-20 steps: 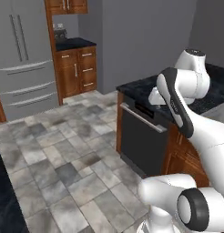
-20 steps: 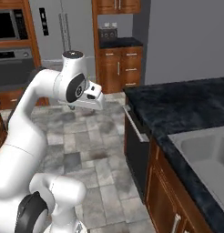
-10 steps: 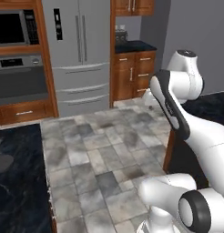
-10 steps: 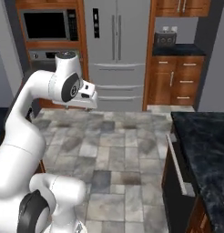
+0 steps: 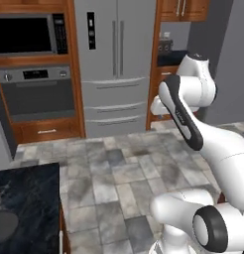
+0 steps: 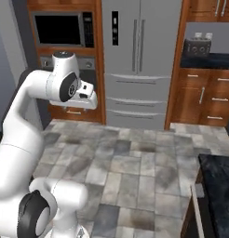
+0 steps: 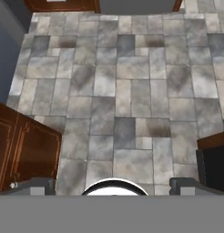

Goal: Retrieve the steak from the fridge and place it on the saucepan with marinade on the stove.

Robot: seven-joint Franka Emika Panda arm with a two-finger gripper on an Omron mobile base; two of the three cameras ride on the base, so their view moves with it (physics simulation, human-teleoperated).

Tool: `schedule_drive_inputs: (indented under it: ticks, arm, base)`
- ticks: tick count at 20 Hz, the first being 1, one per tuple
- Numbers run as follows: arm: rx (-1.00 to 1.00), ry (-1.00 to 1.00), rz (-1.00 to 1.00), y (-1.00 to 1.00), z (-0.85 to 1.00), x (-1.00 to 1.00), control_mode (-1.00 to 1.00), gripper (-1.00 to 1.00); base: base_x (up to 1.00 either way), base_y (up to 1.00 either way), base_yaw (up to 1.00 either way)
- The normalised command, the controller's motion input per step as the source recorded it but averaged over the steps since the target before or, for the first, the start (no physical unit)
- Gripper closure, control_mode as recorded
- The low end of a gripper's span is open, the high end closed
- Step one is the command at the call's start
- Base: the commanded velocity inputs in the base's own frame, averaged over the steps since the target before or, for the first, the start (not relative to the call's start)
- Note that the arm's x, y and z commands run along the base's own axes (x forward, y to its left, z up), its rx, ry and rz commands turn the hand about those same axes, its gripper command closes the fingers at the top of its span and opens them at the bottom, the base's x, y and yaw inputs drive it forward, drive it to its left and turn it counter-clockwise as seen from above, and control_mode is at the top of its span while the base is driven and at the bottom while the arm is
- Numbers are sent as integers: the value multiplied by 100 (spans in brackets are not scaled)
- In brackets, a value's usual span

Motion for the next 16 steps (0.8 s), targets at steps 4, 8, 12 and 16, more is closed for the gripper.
schedule_drive_inputs:
  ticks: [4, 8, 12, 16]
  arm:
    - [0, 0, 0, 0, 0, 0, 100, -100]
    - [0, 0, 0, 0, 0, 0, 100, -100]
    - [0, 0, 0, 0, 0, 0, 100, -100]
    - [0, 0, 0, 0, 0, 0, 100, -100]
  base:
    - [100, -24, -1]
    - [100, -22, -2]
    - [100, -43, 0]
    - [100, -49, 0]
